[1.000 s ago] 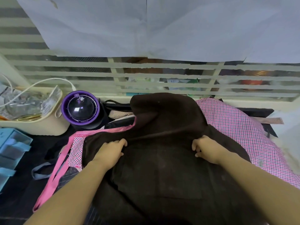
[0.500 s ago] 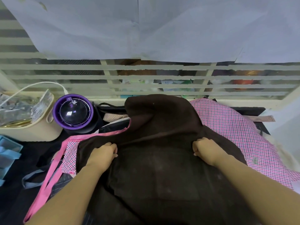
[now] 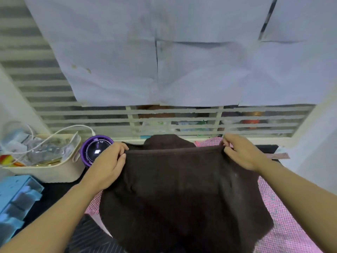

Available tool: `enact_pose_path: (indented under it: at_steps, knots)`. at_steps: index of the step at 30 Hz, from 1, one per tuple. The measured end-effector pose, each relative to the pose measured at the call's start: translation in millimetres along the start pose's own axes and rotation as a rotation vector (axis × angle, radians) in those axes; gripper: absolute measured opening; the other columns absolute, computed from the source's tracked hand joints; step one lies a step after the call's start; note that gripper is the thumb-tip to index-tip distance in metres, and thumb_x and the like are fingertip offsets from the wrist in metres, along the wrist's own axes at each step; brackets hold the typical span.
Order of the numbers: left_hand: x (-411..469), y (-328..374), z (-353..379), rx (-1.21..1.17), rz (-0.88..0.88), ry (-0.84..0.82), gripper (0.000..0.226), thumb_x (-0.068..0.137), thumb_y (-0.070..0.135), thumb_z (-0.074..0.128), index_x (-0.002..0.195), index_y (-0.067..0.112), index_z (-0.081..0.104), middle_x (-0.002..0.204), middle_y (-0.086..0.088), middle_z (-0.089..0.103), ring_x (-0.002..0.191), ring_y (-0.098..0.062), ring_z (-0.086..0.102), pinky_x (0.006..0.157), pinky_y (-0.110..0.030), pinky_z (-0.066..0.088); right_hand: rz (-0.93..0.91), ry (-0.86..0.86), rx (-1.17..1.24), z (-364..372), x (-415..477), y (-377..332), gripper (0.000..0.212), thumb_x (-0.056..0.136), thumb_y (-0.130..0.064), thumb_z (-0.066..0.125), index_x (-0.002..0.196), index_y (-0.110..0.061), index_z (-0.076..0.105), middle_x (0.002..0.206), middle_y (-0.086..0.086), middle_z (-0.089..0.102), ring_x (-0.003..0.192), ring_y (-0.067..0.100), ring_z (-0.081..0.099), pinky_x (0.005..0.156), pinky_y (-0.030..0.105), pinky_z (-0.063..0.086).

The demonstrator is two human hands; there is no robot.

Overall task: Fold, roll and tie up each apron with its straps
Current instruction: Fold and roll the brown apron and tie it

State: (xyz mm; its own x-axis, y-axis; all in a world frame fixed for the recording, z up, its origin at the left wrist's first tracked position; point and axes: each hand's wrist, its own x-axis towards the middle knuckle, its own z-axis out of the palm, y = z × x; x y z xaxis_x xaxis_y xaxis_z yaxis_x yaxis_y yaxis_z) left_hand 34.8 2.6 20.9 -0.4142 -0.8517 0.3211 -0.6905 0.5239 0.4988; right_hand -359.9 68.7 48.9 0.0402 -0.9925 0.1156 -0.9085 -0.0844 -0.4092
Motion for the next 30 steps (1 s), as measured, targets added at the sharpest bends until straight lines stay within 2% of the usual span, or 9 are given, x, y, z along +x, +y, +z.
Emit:
enact_pose_path:
  at_steps: [2, 5, 10, 15, 17, 20, 24, 27, 30]
  knots:
    - [18, 20, -26, -0.006, -0.004, 0.088, 0.018, 0.094, 0.034, 0.038, 0.077, 0.029, 0.032, 0.091, -0.002, 0.06, 0.079, -0.02, 0.055, 0.072, -0.043, 0.044, -0.016, 0.152, 0.016, -32, 7, -13, 0.016, 0.092, -0.009, 0.046, 0.079, -0.014, 0.037, 0.07, 0.005, 0.05, 0.066, 0.02, 0.045, 0.059, 0.032, 0.032]
    - [49, 52, -68, 0.007, 0.007, 0.255, 0.014, 0.1, 0.022, 0.038, 0.087, 0.02, 0.035, 0.087, -0.009, 0.057, 0.075, -0.029, 0.054, 0.07, -0.044, 0.042, -0.081, 0.374, 0.014, -80, 18, -34, 0.009, 0.097, -0.011, 0.042, 0.089, -0.011, 0.036, 0.063, 0.004, 0.046, 0.061, 0.026, 0.043, 0.057, 0.038, 0.024]
    - [85, 89, -136, 0.119, 0.078, 0.386, 0.013, 0.102, 0.022, 0.035, 0.095, 0.011, 0.036, 0.069, -0.008, 0.05, 0.066, -0.031, 0.047, 0.061, -0.038, 0.031, -0.195, 0.533, -0.069, -139, 26, -58, 0.011, 0.1, -0.022, 0.038, 0.094, -0.014, 0.035, 0.061, 0.002, 0.048, 0.059, 0.027, 0.046, 0.055, 0.036, 0.028]
    - [95, 96, -180, 0.345, 0.111, 0.222, 0.022, 0.098, 0.037, 0.042, 0.09, 0.017, 0.039, 0.072, -0.005, 0.056, 0.07, -0.027, 0.053, 0.063, -0.038, 0.038, -0.146, 0.488, -0.229, -166, 31, -65, 0.028, 0.099, -0.042, 0.038, 0.09, -0.017, 0.046, 0.068, 0.0, 0.054, 0.067, 0.025, 0.05, 0.062, 0.037, 0.037]
    - [91, 95, -189, 0.291, 0.067, 0.136, 0.034, 0.089, 0.054, 0.053, 0.086, 0.02, 0.048, 0.078, 0.0, 0.061, 0.076, -0.021, 0.058, 0.07, -0.037, 0.045, -0.124, 0.472, -0.218, -174, 34, -67, 0.038, 0.098, -0.045, 0.04, 0.079, -0.014, 0.051, 0.068, 0.0, 0.055, 0.068, 0.022, 0.05, 0.065, 0.038, 0.04]
    - [78, 102, -195, 0.016, -0.058, -0.057, 0.055, 0.062, 0.076, 0.063, 0.084, 0.026, 0.069, 0.085, 0.011, 0.07, 0.081, -0.006, 0.065, 0.076, -0.025, 0.05, -0.095, 0.516, -0.212, -180, 40, -64, 0.048, 0.097, -0.045, 0.043, 0.066, -0.01, 0.05, 0.063, 0.004, 0.055, 0.065, 0.022, 0.051, 0.064, 0.039, 0.043]
    - [63, 111, -188, -0.339, -0.237, -0.383, 0.01, 0.079, 0.032, 0.076, 0.078, 0.022, 0.074, 0.086, 0.0, 0.072, 0.078, -0.013, 0.068, 0.069, -0.025, 0.052, -0.059, 0.604, -0.219, -178, 55, -65, 0.046, 0.098, -0.041, 0.043, 0.065, -0.01, 0.052, 0.063, 0.005, 0.056, 0.065, 0.026, 0.052, 0.058, 0.036, 0.038]
    - [56, 112, -179, -0.5, -0.28, -0.47, 0.02, 0.066, 0.028, 0.077, 0.075, 0.016, 0.064, 0.081, -0.004, 0.068, 0.07, -0.014, 0.064, 0.06, -0.023, 0.051, -0.066, 0.639, -0.204, -172, 66, -70, 0.046, 0.099, -0.04, 0.041, 0.066, -0.01, 0.053, 0.063, 0.005, 0.056, 0.065, 0.026, 0.052, 0.057, 0.035, 0.037]
    - [53, 112, -168, -0.611, -0.286, -0.437, 0.02, 0.067, 0.021, 0.073, 0.061, 0.019, 0.054, 0.069, -0.002, 0.063, 0.06, -0.011, 0.06, 0.054, -0.022, 0.048, -0.067, 0.618, -0.166, -166, 73, -73, 0.044, 0.099, -0.038, 0.042, 0.066, -0.011, 0.052, 0.063, 0.004, 0.056, 0.065, 0.026, 0.051, 0.058, 0.036, 0.038]
